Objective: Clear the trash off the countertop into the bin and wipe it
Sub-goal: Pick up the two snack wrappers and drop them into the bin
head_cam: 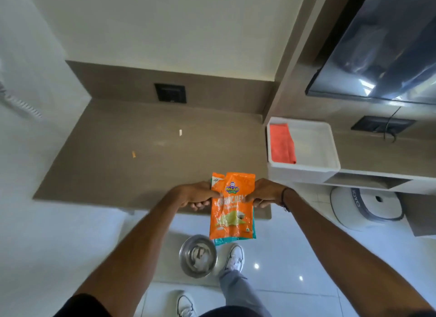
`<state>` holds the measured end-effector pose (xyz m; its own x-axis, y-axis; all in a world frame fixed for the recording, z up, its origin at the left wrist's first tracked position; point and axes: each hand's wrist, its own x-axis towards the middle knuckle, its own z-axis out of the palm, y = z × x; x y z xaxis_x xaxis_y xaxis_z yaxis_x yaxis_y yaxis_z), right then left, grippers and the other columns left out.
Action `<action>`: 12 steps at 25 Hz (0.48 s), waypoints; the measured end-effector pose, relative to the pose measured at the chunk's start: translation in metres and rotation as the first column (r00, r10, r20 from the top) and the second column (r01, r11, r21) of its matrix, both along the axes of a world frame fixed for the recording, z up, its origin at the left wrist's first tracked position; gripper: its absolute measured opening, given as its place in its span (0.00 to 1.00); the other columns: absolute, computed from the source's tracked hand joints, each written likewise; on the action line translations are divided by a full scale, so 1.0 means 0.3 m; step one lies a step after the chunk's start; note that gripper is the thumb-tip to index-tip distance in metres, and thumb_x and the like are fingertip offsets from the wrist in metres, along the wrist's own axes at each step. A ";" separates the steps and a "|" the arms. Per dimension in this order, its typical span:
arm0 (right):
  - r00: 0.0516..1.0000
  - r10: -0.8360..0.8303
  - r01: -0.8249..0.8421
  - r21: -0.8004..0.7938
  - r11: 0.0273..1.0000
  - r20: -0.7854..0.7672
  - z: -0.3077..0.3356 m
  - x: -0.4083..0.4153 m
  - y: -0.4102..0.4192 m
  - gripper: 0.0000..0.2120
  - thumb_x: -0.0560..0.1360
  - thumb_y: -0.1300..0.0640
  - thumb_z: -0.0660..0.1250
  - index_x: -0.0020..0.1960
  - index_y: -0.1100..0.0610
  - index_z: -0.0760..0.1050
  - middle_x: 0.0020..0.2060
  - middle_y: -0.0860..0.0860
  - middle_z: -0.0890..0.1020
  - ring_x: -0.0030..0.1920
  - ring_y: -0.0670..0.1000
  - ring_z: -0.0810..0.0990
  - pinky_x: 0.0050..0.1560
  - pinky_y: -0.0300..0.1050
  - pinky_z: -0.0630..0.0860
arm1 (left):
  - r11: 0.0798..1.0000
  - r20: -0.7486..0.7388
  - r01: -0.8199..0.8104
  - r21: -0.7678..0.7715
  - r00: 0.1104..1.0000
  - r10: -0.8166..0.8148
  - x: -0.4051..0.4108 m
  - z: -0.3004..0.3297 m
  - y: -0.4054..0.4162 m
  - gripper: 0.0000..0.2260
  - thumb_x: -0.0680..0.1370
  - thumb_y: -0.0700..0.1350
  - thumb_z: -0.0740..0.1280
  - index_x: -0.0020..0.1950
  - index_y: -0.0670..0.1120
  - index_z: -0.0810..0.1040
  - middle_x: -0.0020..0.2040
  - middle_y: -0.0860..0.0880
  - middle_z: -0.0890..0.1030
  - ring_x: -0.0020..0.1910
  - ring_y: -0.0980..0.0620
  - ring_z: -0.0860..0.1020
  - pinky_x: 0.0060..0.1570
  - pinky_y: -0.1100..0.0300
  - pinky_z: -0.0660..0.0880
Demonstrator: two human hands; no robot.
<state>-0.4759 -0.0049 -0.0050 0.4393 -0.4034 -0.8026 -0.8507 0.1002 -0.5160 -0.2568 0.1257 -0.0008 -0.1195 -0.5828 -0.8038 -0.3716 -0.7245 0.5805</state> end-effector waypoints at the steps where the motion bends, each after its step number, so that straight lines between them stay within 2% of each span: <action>1: 1.000 0.019 -0.018 -0.014 1.000 0.018 -0.013 0.017 0.066 0.09 0.73 0.62 0.75 0.52 0.61 0.82 0.34 0.53 0.84 0.31 0.47 0.81 0.34 0.38 0.81 | 1.000 0.034 0.026 -0.009 0.999 -0.026 0.015 0.000 0.064 0.11 0.82 0.49 0.64 0.40 0.49 0.74 0.26 0.54 0.66 0.21 0.56 0.59 0.24 0.65 0.58; 3: 0.998 0.023 -0.021 -0.033 0.999 0.064 -0.067 0.055 0.211 0.05 0.73 0.63 0.75 0.47 0.60 0.82 0.31 0.52 0.85 0.29 0.47 0.82 0.39 0.43 0.84 | 0.998 0.134 0.026 -0.050 0.991 -0.019 0.040 -0.024 0.199 0.06 0.79 0.45 0.67 0.42 0.48 0.74 0.26 0.52 0.67 0.20 0.54 0.60 0.24 0.65 0.58; 5: 0.997 -0.025 0.031 -0.089 0.996 0.070 -0.150 0.078 0.344 0.03 0.72 0.65 0.75 0.44 0.60 0.82 0.30 0.53 0.85 0.29 0.48 0.83 0.47 0.52 0.85 | 0.991 0.243 -0.007 -0.132 0.969 0.039 0.043 -0.085 0.322 0.03 0.76 0.43 0.68 0.43 0.48 0.77 0.30 0.48 0.74 0.16 0.54 0.67 0.20 0.67 0.63; 7: 0.994 -0.092 0.100 -0.176 0.979 0.051 -0.264 0.089 0.467 0.03 0.71 0.65 0.74 0.45 0.62 0.84 0.34 0.57 0.86 0.33 0.50 0.83 0.50 0.53 0.84 | 0.984 0.296 -0.050 -0.172 0.950 0.100 0.028 -0.186 0.439 0.02 0.75 0.43 0.67 0.45 0.49 0.79 0.34 0.46 0.81 0.17 0.57 0.75 0.20 0.67 0.71; 9: 0.993 -0.118 0.117 -0.258 0.959 0.009 -0.392 0.091 0.570 0.09 0.72 0.61 0.73 0.52 0.59 0.86 0.45 0.58 0.88 0.42 0.50 0.82 0.50 0.44 0.79 | 0.981 0.309 -0.112 -0.158 0.938 0.157 0.000 -0.325 0.531 0.08 0.74 0.46 0.63 0.50 0.50 0.80 0.39 0.44 0.85 0.27 0.48 0.83 0.27 0.59 0.78; 12: 0.985 -0.163 0.149 -0.228 0.962 -0.048 -0.640 0.111 0.669 0.12 0.74 0.60 0.69 0.56 0.57 0.84 0.50 0.57 0.87 0.53 0.55 0.84 0.54 0.45 0.77 | 0.982 0.356 -0.163 -0.099 0.915 0.188 -0.050 -0.614 0.616 0.16 0.74 0.48 0.61 0.60 0.55 0.79 0.49 0.42 0.88 0.40 0.39 0.87 0.39 0.50 0.85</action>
<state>-0.4427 0.1958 -0.1969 0.3061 -0.6347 -0.7096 -0.8664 0.1232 -0.4839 -0.2719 0.3106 -0.1850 0.2814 -0.6204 -0.7321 -0.4359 -0.7623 0.4785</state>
